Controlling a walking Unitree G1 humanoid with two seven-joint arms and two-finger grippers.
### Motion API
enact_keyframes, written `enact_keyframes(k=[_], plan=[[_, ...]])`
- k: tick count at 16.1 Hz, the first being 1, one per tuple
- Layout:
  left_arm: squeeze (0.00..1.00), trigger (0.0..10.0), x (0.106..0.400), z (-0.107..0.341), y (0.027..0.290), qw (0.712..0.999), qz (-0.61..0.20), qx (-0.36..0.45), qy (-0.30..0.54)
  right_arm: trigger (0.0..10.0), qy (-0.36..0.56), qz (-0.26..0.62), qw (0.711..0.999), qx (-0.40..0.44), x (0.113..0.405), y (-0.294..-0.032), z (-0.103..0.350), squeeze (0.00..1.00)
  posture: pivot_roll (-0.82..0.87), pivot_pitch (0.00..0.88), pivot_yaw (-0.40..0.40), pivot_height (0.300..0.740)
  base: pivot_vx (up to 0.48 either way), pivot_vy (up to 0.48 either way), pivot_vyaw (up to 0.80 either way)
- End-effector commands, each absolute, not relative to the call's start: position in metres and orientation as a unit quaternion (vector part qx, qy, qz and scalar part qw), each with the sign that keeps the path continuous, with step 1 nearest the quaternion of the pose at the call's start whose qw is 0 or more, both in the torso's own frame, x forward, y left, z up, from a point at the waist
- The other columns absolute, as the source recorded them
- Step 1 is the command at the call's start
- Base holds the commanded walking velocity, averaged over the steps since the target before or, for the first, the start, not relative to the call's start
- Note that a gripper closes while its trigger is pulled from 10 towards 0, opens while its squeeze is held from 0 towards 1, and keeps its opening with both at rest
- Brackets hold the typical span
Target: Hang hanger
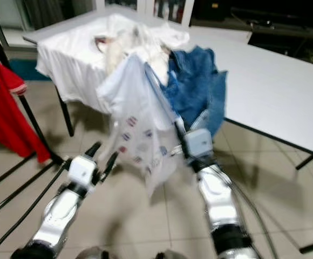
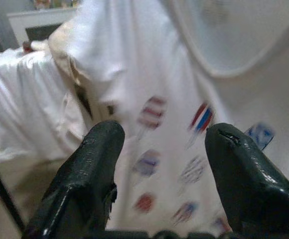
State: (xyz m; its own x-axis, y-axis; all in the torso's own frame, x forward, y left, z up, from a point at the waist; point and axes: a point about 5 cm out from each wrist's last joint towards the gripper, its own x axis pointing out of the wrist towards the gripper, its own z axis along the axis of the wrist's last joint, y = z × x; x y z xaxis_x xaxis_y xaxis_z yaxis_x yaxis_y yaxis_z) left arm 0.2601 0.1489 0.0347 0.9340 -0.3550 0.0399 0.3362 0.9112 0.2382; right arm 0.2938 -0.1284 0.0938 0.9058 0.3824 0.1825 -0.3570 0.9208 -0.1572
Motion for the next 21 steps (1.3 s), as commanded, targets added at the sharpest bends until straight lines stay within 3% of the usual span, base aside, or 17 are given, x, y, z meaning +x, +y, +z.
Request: enact_keyframes(k=[1, 10, 16, 21], plan=[[0.00, 10.0, 0.264, 0.038, 0.144, 0.976, -0.181, 0.111, -0.051, 10.0, -0.139, 0.172, 0.973, -0.058, 0.299, -0.137, 0.112, 0.00, 0.08, 0.000, -0.043, 0.710, 0.000, -0.420, 0.00], [0.00, 10.0, 0.261, 0.033, 0.142, 0.976, -0.182, 0.110, -0.042, 10.0, -0.166, 0.111, 0.979, -0.041, 0.310, -0.152, 0.134, 0.00, 0.07, 0.000, -0.043, 0.710, 0.000, -0.401, 0.00], [0.00, 10.0, 0.262, 0.031, 0.141, 0.977, -0.182, 0.106, -0.042, 10.0, -0.161, 0.077, 0.983, -0.042, 0.312, -0.161, 0.134, 0.00, 0.07, 0.000, -0.045, 0.710, 0.000, 0.000, 0.00], [0.00, 10.0, 0.265, 0.039, 0.137, 0.973, -0.191, 0.110, -0.064, 10.0, -0.150, -0.015, 0.987, -0.060, 0.320, -0.184, 0.139, 0.00, 0.08, 0.000, -0.047, 0.710, 0.000, 0.000, 0.00]])
